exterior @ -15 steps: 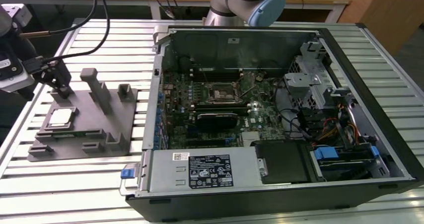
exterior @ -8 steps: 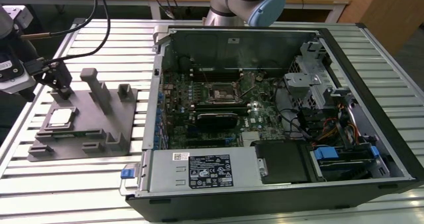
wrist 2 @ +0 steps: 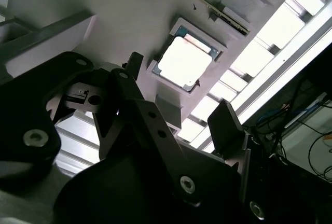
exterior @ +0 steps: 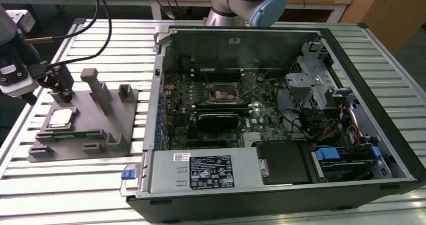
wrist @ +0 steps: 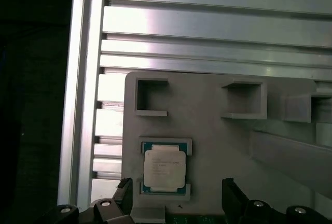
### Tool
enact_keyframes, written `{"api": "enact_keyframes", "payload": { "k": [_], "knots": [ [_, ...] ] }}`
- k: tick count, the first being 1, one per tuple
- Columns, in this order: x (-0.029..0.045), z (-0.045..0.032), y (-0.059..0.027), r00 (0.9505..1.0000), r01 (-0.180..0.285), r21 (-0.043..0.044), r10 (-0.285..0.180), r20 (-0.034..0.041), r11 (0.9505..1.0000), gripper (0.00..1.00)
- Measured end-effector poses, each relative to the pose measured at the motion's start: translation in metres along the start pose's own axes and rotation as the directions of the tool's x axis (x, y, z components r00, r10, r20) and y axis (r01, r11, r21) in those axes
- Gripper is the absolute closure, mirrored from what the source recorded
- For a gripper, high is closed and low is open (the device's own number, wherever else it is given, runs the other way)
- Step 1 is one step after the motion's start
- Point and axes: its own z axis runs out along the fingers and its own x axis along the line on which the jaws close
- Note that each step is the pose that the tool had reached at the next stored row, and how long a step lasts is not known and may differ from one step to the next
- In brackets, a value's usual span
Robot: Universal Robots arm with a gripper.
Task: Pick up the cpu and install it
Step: 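Pick up the cpu and move it towards the insertion slot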
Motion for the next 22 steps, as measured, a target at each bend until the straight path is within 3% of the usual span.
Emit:
{"api": "enact_keyframes", "payload": {
  "k": [7, 8, 22],
  "knots": [
    [0.0012, 0.0105, -0.0020, 1.0000, 0.000, 0.0009, 0.000, 0.0006, 1.0000, 0.22],
    [0.0035, 0.0201, -0.0024, 1.0000, -0.003, 0.0011, 0.003, 0.0059, 1.0000, 0.22],
    [0.0053, 0.0386, -0.0030, 1.0000, -0.005, 0.0011, 0.005, 0.0059, 1.0000, 0.22]
  ]
}}
